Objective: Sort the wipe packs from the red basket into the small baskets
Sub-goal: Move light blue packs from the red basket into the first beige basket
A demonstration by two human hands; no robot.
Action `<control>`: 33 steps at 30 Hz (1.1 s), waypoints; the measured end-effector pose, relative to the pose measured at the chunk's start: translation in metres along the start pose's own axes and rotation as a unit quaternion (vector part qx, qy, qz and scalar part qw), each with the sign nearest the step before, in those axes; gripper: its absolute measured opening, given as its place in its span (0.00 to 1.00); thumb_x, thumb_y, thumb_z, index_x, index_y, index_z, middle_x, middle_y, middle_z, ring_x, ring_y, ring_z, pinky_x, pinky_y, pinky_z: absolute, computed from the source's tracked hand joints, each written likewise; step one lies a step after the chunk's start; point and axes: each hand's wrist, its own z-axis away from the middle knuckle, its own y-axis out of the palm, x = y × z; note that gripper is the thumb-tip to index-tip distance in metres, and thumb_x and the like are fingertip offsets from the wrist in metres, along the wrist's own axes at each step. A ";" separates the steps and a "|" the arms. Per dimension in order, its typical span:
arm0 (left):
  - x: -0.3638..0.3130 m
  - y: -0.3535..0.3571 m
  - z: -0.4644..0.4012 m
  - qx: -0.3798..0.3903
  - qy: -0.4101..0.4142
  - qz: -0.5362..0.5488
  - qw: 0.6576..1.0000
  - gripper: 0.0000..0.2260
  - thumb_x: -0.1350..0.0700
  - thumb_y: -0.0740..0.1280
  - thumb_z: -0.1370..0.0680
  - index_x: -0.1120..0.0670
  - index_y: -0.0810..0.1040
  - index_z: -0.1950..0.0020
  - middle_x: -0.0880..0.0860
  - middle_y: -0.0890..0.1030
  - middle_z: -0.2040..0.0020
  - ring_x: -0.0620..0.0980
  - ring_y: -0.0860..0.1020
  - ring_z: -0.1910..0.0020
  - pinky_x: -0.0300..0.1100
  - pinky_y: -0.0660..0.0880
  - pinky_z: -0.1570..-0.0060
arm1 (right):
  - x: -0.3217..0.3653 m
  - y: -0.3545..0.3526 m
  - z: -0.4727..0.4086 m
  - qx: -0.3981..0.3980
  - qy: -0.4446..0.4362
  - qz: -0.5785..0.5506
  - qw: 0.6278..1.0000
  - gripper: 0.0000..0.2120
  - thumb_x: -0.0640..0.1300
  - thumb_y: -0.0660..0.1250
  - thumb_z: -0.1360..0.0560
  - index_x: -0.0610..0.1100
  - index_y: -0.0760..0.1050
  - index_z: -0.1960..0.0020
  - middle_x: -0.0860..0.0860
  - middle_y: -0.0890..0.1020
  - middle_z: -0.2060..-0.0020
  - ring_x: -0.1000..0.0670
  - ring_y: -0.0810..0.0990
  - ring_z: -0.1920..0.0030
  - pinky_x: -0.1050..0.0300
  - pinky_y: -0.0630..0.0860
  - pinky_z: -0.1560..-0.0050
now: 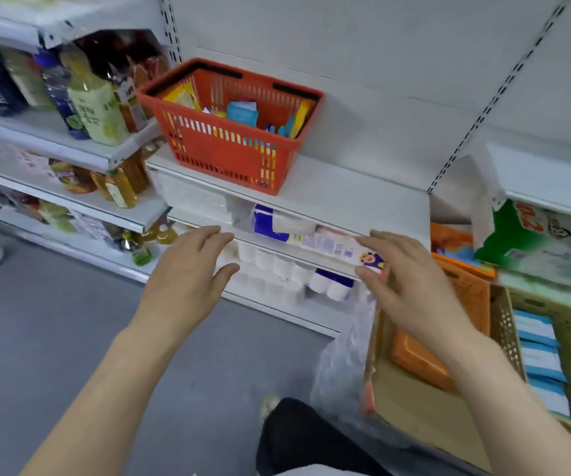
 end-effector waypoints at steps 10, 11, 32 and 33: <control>0.124 -0.031 -0.160 -0.026 -0.002 -0.028 0.999 0.20 0.52 0.71 0.24 0.58 0.77 0.34 0.59 0.77 0.36 0.61 0.74 0.37 0.56 0.72 0.38 | 0.047 0.071 -0.212 -0.006 -0.007 -0.017 1.000 0.21 0.53 0.65 0.21 0.53 0.71 0.29 0.54 0.71 0.29 0.54 0.65 0.29 0.67 0.60 0.38; 0.134 -0.038 -0.180 -0.029 0.003 -0.033 0.999 0.20 0.52 0.71 0.24 0.58 0.77 0.34 0.58 0.77 0.36 0.61 0.74 0.37 0.55 0.71 0.38 | 0.051 0.072 -0.234 -0.006 -0.006 -0.019 1.000 0.21 0.54 0.65 0.21 0.53 0.71 0.29 0.53 0.72 0.30 0.54 0.66 0.29 0.66 0.61 0.37; 0.283 0.010 -0.489 0.131 0.163 0.020 0.978 0.21 0.47 0.67 0.21 0.53 0.73 0.30 0.53 0.72 0.31 0.54 0.69 0.32 0.47 0.65 0.31 | 0.069 0.171 -0.463 0.050 0.214 0.019 0.975 0.21 0.51 0.69 0.23 0.46 0.75 0.32 0.48 0.76 0.34 0.45 0.72 0.33 0.54 0.68 0.36; 0.284 0.015 -0.496 0.143 0.169 0.023 0.975 0.22 0.47 0.66 0.21 0.53 0.73 0.30 0.53 0.73 0.32 0.54 0.69 0.32 0.47 0.65 0.32 | 0.065 0.176 -0.471 0.082 0.232 0.032 0.969 0.21 0.53 0.68 0.23 0.47 0.74 0.32 0.48 0.77 0.35 0.45 0.73 0.35 0.54 0.69 0.38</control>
